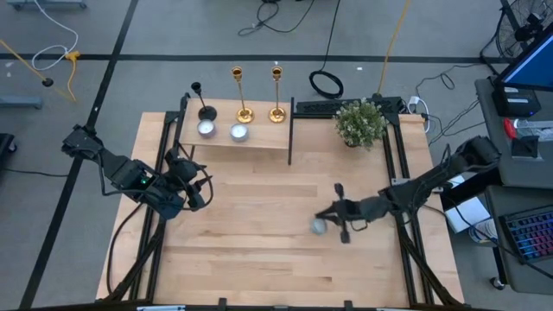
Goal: Pick & Place candle stick holders
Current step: Put the blue patterned scented candle on the shelf
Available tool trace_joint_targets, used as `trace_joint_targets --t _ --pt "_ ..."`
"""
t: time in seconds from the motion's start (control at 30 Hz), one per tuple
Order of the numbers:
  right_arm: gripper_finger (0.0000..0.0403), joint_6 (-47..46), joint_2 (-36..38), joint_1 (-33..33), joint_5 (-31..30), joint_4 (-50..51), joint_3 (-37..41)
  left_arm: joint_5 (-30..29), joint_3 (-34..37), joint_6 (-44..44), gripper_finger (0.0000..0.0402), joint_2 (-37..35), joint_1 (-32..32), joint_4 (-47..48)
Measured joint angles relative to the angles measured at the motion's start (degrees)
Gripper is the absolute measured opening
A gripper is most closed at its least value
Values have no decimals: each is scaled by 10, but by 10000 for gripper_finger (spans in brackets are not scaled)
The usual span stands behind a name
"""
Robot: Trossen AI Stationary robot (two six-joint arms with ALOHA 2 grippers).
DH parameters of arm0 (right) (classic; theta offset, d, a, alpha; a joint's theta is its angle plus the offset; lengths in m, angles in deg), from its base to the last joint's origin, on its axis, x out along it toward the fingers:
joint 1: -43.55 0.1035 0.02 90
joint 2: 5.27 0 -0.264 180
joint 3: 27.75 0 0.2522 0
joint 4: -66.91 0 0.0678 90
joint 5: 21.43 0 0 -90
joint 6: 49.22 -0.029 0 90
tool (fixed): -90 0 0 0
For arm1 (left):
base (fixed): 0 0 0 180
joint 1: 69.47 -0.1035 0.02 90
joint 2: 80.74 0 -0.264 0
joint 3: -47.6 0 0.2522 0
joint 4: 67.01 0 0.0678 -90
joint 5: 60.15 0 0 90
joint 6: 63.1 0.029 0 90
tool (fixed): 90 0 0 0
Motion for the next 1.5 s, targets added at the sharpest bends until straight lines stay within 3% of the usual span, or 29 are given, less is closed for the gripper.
trace_joint_targets --t 0.23,0.57,0.87,1.13,1.5 --pt "1 146 -64 -100 -5 -9 -117 0 0 1 163 0 0 0" --pt "1 245 -146 -218 -3 -8 -286 0 0 13 163 0 0 0" --pt "0 274 -257 -322 -4 110 -445 1 0 14 163 0 0 0" --pt "2 242 -301 -404 -3 116 -471 3 0 13 163 1 0 0" --pt "5 237 -340 -436 -2 131 -469 6 0 12 163 1 0 0"
